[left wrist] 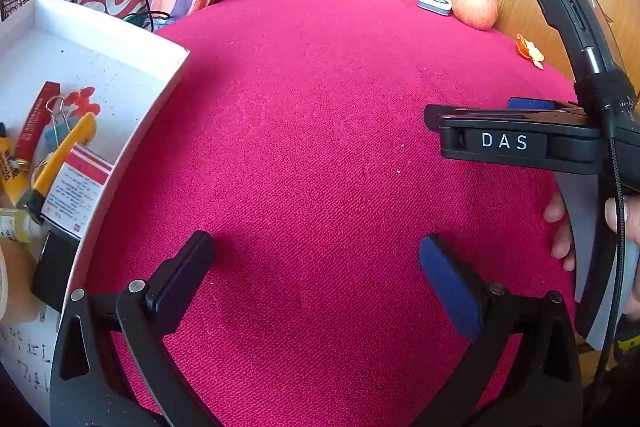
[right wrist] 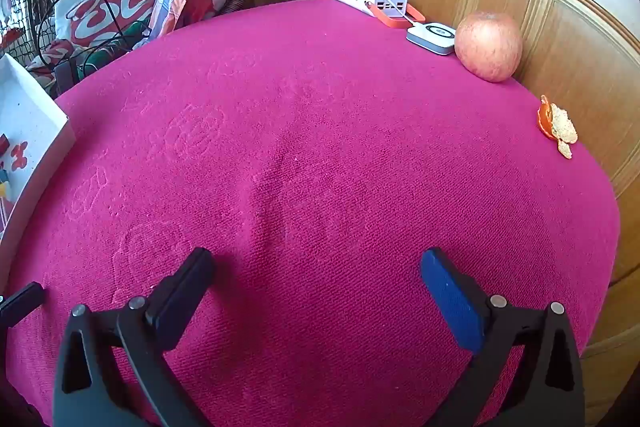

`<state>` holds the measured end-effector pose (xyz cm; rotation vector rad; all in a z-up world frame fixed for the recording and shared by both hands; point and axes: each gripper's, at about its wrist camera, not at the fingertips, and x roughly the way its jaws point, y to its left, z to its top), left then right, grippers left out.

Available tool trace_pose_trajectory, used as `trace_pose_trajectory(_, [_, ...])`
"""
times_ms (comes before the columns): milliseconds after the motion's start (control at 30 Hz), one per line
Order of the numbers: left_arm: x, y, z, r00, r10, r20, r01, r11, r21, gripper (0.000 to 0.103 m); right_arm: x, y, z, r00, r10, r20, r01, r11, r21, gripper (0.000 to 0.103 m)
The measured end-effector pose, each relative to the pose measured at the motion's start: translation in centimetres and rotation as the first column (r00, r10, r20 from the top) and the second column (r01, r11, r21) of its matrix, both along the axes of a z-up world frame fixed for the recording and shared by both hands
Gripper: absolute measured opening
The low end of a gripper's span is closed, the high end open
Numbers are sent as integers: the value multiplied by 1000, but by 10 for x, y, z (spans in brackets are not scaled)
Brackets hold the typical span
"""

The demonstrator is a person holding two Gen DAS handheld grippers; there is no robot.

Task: Organize rigid objects

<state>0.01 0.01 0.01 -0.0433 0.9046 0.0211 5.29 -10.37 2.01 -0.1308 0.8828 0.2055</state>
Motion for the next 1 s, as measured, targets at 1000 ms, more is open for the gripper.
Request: trace_pose_trajectory(1000, [-1,1,0,1000,0,-1,0,1000,-3,103,3,1,-3,1000,-1,-8,1,1000,3,103])
